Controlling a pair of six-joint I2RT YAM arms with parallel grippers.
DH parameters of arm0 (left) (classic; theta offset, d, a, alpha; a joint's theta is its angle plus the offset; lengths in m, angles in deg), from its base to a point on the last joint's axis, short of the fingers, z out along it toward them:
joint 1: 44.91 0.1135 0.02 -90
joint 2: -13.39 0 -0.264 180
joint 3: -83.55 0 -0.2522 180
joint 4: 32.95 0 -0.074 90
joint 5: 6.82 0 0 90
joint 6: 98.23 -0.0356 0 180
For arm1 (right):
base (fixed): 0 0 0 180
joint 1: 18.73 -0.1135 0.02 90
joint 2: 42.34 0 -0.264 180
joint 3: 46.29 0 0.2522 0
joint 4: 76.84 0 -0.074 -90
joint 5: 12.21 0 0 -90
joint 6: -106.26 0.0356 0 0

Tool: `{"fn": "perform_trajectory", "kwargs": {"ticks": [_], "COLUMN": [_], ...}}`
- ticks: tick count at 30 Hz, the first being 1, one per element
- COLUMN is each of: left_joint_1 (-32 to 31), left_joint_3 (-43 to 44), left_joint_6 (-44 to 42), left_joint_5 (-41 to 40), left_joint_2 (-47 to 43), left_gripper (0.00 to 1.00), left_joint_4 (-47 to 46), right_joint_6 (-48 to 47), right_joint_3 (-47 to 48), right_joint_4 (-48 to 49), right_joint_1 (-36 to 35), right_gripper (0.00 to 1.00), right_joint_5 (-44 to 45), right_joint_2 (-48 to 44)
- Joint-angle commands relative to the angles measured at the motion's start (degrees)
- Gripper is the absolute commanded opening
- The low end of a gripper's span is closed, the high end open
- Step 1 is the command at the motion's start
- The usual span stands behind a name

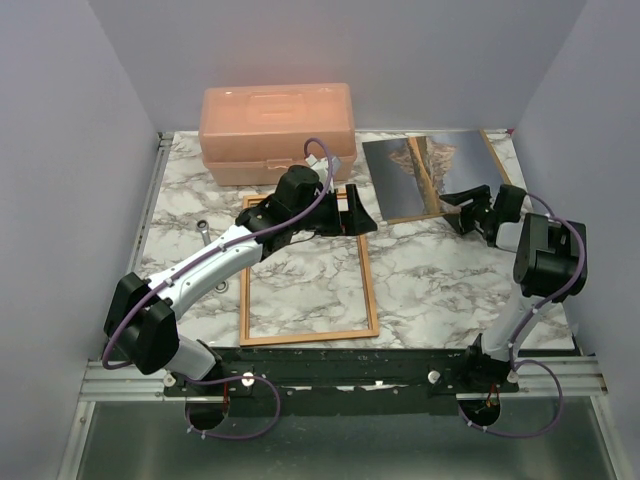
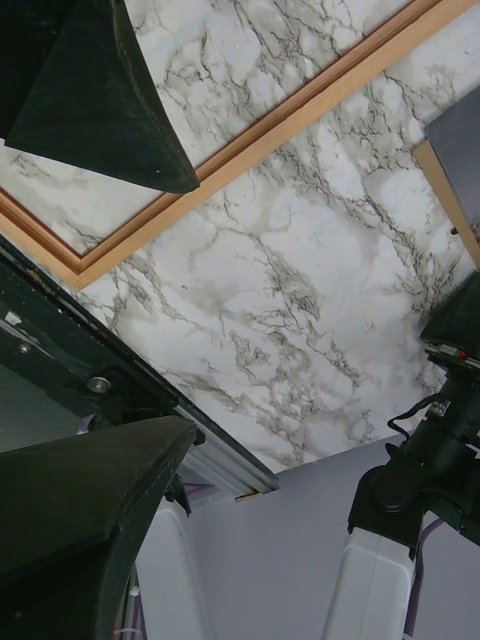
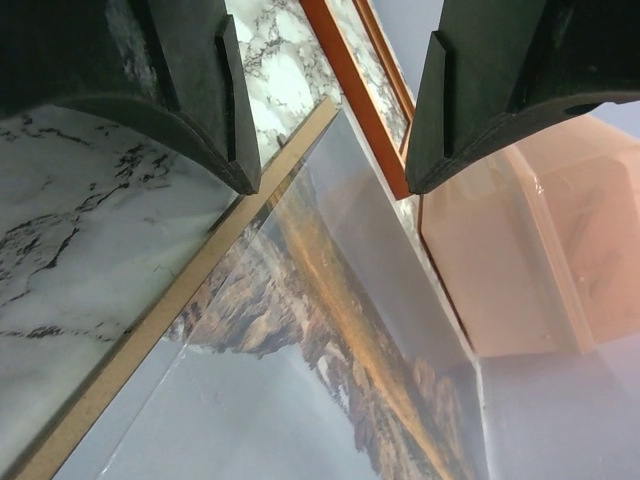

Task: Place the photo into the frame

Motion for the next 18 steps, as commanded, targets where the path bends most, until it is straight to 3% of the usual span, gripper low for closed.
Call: {"fn": "perform_trajectory", "kwargs": {"ticks": [1, 10, 18], "left_joint_1": [-0.03, -0.07, -0.02], "left_joint_3": [-1.02, -1.5, -2.74], "left_joint_6": [-1.01, -1.39, -2.63], "left_joint_5": [-0.2, -0.35, -1.61], "left_joint_2": [0.43, 0.76, 0.01], "left_gripper": [0.96, 0.96, 0.96], "left_joint_4": [-0.96, -0.88, 0.38], "right_joint_6": [0.46, -0.73, -6.76], "right_joint_3": [-2.72, -7.94, 2.19], "right_joint_4": [6.22, 12.15, -3.77], "right_joint_1": [0.04, 0.12, 1.36], "right_gripper": [0.66, 0.61, 0.66], "right_joint_5": [-0.41, -0.95, 8.84], "right_joint_2": [-3.49, -7.36, -3.16]}}
